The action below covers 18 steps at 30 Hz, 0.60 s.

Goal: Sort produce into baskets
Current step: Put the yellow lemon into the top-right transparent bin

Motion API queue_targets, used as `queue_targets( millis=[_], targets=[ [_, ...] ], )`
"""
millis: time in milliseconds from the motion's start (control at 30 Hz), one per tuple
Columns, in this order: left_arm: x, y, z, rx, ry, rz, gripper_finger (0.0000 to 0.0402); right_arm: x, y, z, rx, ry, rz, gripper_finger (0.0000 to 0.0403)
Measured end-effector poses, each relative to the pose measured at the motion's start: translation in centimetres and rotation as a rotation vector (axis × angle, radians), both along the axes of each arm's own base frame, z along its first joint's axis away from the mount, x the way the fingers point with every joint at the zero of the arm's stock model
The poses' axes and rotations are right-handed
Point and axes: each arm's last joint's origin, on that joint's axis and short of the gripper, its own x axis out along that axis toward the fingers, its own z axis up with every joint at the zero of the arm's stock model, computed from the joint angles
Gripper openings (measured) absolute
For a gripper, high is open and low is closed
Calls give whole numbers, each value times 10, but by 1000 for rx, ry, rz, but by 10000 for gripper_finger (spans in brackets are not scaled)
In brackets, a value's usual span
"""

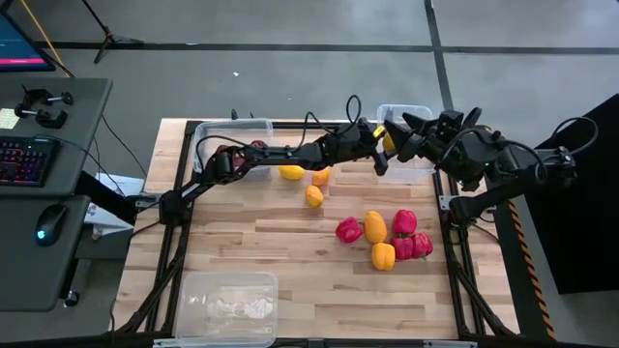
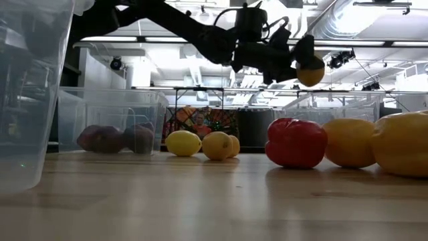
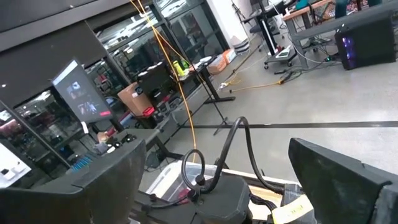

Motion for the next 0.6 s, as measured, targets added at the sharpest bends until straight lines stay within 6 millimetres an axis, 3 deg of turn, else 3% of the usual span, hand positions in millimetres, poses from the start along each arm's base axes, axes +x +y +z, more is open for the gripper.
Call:
queue_targets(
  millis=[300, 600],
  targets=[
    [1, 3, -4, 2, -13, 8, 281, 4, 1, -2, 2, 6, 0, 383],
    [2, 9, -15, -3, 1, 8, 341, 14, 3, -5, 1, 12, -1, 383]
  ],
)
